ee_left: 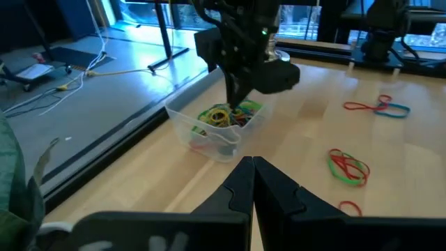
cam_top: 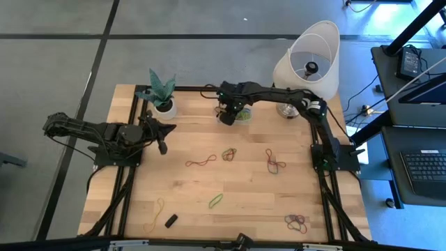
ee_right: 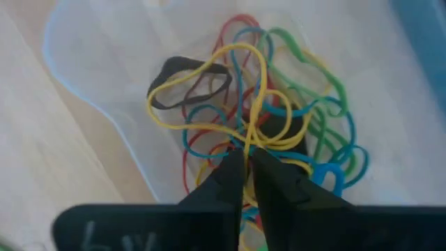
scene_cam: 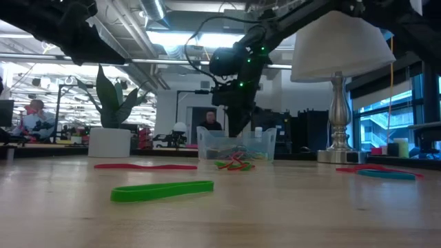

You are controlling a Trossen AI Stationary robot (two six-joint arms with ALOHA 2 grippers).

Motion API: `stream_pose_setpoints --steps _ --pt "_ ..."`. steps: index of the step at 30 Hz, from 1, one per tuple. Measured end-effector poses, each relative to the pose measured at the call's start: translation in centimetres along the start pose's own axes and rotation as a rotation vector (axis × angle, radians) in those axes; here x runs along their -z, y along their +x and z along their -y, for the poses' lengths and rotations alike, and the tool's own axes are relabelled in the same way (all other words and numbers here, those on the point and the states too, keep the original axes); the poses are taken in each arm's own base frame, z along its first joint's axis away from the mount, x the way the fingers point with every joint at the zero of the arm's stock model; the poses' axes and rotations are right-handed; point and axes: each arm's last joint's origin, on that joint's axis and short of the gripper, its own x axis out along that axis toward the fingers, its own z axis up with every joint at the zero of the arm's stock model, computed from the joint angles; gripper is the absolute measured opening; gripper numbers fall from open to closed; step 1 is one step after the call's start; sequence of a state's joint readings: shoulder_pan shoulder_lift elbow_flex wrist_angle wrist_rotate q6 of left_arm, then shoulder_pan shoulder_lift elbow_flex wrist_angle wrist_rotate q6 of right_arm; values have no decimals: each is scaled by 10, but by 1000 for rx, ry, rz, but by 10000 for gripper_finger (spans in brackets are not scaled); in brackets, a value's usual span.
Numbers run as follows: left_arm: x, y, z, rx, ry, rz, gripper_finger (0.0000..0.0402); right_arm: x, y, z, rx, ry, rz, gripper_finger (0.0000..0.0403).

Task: Pick and place rubber bands into bin
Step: Put the yellow rubber band into the transparent bin, then put the green rubber band into the transparent bin

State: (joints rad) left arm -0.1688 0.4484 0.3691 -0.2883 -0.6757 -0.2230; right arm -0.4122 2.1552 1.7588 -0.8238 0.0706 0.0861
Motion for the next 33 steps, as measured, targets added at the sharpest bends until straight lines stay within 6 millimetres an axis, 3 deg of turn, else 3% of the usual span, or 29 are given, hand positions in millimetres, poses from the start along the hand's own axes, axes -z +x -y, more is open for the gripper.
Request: stream_pose_setpoints --steps 19,28,33 --pt "3 0 -1 -15 19 -20 3 -4 -19 11 -43 127 34 144" --pt "3 0 2 78 52 -41 3 -4 -19 10 -90 315 23 158" --pt "4 -1 5 178 52 -63 3 -2 -28 -14 -51 307 42 138"
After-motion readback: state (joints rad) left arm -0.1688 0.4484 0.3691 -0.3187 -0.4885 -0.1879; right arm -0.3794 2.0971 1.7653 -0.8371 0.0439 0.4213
